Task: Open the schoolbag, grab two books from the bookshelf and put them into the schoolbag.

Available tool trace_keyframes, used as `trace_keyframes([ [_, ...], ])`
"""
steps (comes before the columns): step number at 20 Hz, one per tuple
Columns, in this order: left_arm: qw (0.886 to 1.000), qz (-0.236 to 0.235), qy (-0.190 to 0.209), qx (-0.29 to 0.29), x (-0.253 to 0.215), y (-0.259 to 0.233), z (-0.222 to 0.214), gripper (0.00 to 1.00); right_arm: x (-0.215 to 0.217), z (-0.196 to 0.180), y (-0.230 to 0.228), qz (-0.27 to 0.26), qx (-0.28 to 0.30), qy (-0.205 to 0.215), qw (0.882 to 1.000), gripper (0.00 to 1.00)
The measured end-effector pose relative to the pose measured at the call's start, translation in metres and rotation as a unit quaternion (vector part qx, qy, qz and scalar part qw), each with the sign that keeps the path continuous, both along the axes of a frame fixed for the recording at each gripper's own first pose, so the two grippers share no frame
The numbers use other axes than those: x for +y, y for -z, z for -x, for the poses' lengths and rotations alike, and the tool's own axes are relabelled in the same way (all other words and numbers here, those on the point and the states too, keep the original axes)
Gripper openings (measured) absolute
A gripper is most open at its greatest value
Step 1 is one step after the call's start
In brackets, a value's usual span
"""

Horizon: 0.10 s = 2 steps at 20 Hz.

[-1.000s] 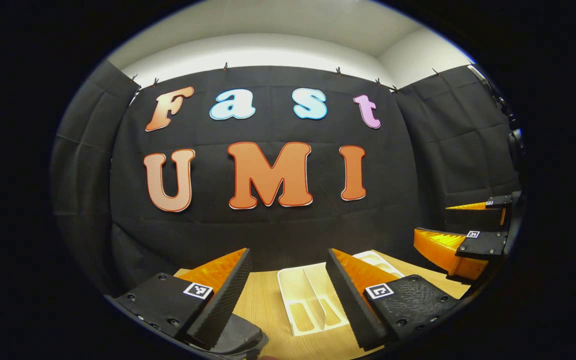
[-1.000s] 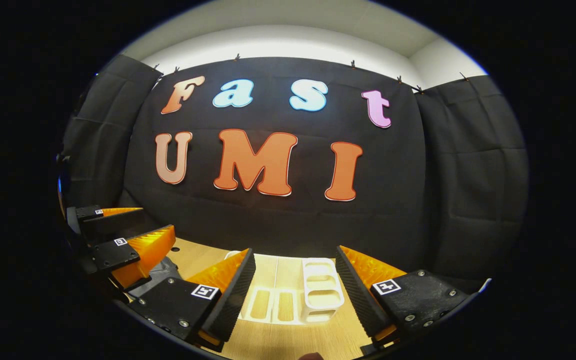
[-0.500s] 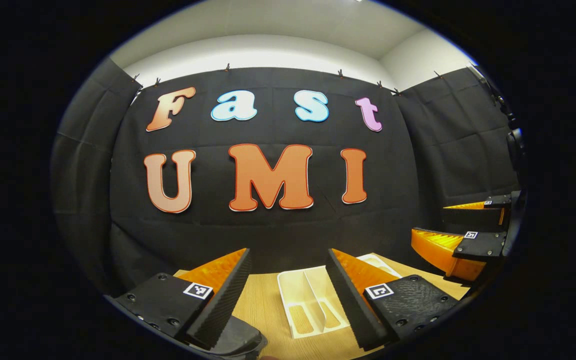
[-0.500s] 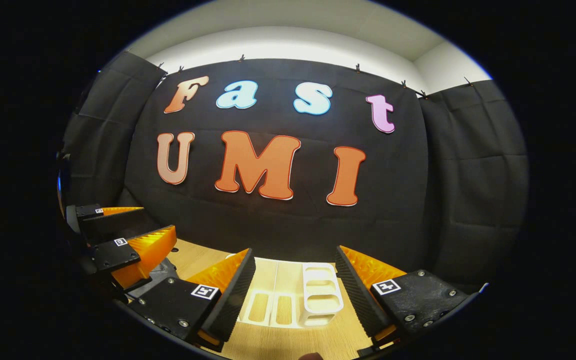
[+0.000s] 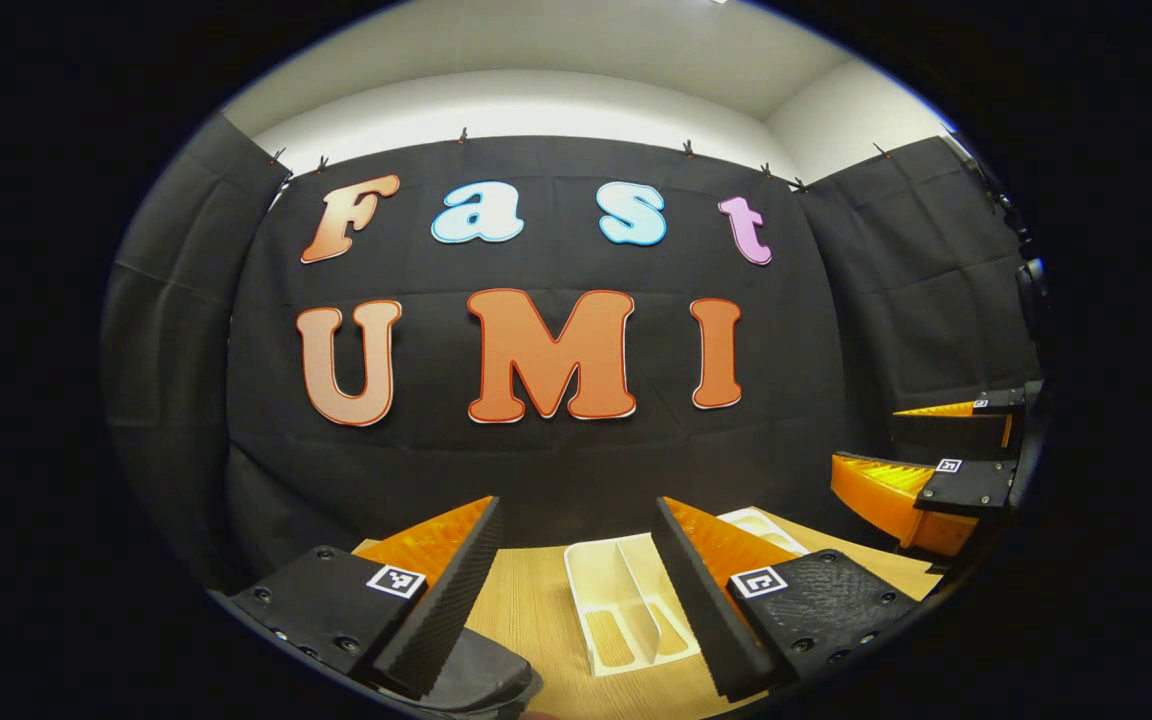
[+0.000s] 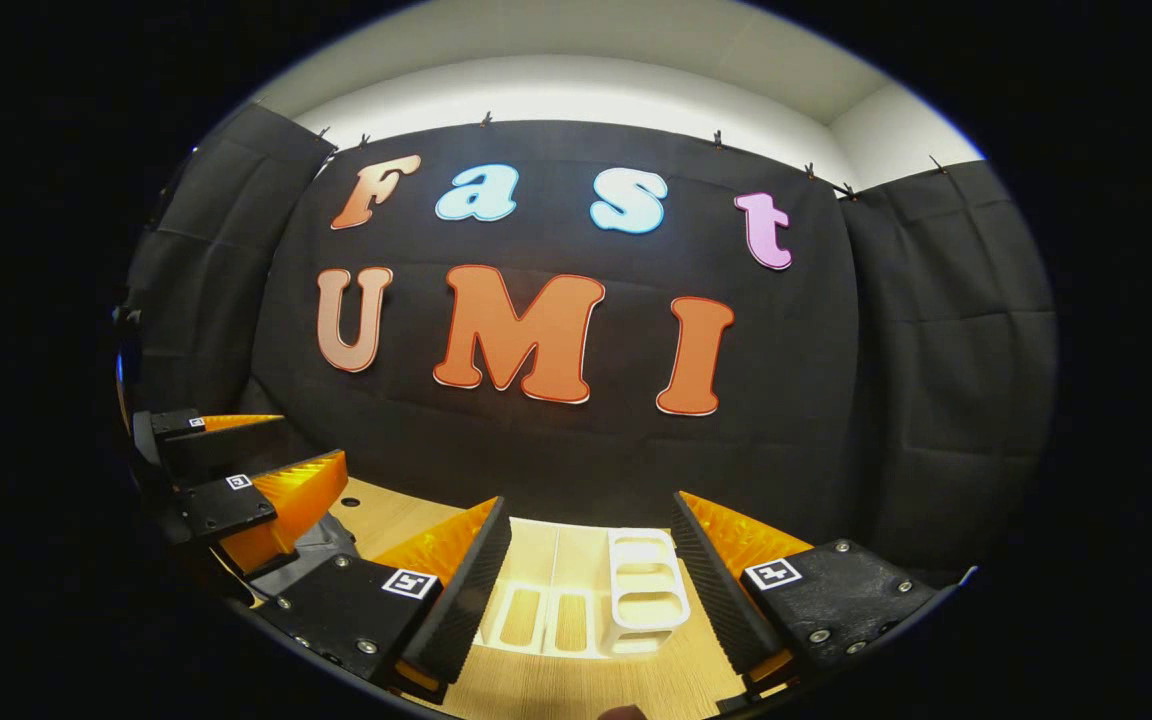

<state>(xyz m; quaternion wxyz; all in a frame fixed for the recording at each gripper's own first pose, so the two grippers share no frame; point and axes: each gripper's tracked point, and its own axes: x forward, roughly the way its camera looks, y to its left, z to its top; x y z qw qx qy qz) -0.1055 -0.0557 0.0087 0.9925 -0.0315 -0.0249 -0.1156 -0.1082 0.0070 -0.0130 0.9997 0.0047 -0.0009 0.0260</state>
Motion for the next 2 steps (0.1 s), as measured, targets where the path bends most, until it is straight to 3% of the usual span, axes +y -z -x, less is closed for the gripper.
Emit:
trace_keyframes([
  [2,1.0,-0.001,0.001,-0.001,-0.0008,-0.0006,0.0015,0.96,0.0006,0.0001,-0.0011,0.0,-0.002,-0.001,1.0,0.96],
])
